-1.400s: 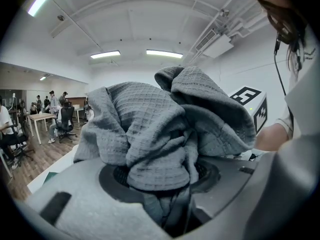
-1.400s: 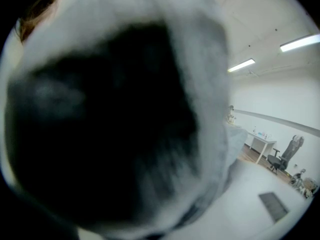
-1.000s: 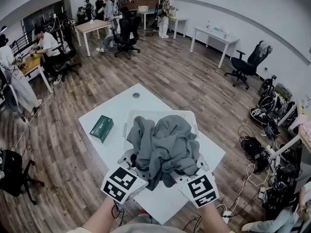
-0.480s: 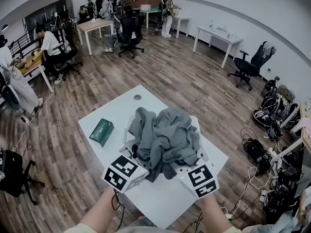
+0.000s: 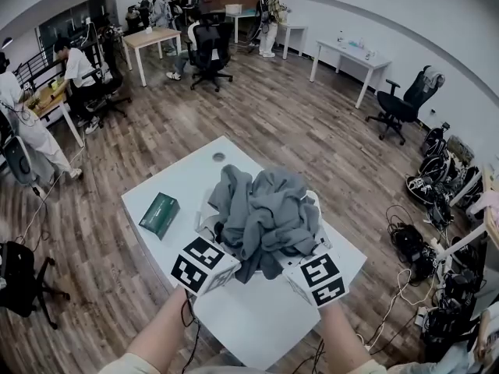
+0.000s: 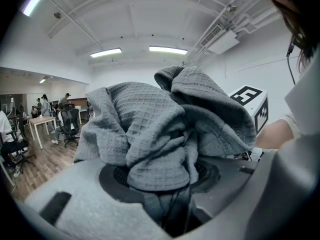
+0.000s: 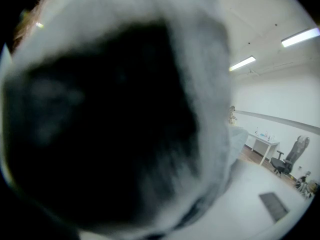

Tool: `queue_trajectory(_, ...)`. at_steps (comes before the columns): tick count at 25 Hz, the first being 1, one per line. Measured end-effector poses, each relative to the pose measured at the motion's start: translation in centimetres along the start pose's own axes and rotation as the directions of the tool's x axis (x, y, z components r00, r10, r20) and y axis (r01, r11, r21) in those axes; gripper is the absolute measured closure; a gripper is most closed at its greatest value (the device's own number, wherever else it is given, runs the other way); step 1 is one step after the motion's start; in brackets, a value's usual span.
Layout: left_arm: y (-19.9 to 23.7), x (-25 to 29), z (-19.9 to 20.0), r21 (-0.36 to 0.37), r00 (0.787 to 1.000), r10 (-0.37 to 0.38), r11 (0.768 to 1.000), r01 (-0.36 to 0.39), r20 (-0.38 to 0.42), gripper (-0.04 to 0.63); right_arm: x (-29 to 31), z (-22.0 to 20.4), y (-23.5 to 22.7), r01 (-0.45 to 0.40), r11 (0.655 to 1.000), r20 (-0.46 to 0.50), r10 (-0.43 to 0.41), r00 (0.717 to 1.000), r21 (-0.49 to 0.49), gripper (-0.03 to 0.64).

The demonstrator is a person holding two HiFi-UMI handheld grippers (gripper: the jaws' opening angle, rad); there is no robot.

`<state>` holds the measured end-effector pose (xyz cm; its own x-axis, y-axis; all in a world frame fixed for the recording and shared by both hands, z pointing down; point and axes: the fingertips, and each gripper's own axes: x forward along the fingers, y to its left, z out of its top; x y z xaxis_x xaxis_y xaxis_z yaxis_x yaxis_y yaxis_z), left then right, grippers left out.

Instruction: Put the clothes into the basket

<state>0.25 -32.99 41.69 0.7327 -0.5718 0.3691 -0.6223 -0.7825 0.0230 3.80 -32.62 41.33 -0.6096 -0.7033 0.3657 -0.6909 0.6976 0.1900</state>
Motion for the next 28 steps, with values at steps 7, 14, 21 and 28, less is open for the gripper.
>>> queue_trajectory(7, 1.2, 2.1, -2.0, -0.046, 0.999, -0.022, 0.999, 0.020, -0.045, 0.383, 2.0, -2.5, -0.9, -0.018, 0.999, -0.058, 0.021, 0.998, 0.039, 0.339)
queue_trajectory(14, 2.0, 3.5, -4.3, -0.131, 0.993, -0.049, 0.991, 0.034, -0.108, 0.382, 3.6, -4.9, -1.0, -0.062, 0.993, -0.158, 0.077, 0.984, 0.099, 0.339)
queue_trajectory(21, 2.2, 4.0, -6.4, -0.206, 0.984, -0.080, 0.978, 0.046, -0.159, 0.382, 4.6, -6.8, -0.4, -0.091, 0.983, -0.234, 0.127, 0.964, 0.158, 0.337)
queue_trajectory(28, 2.5, 4.4, -7.7, -0.255, 0.979, -0.094, 0.966, 0.045, -0.180, 0.382, 5.2, -7.9, -0.2, -0.101, 0.976, -0.268, 0.151, 0.952, 0.191, 0.337)
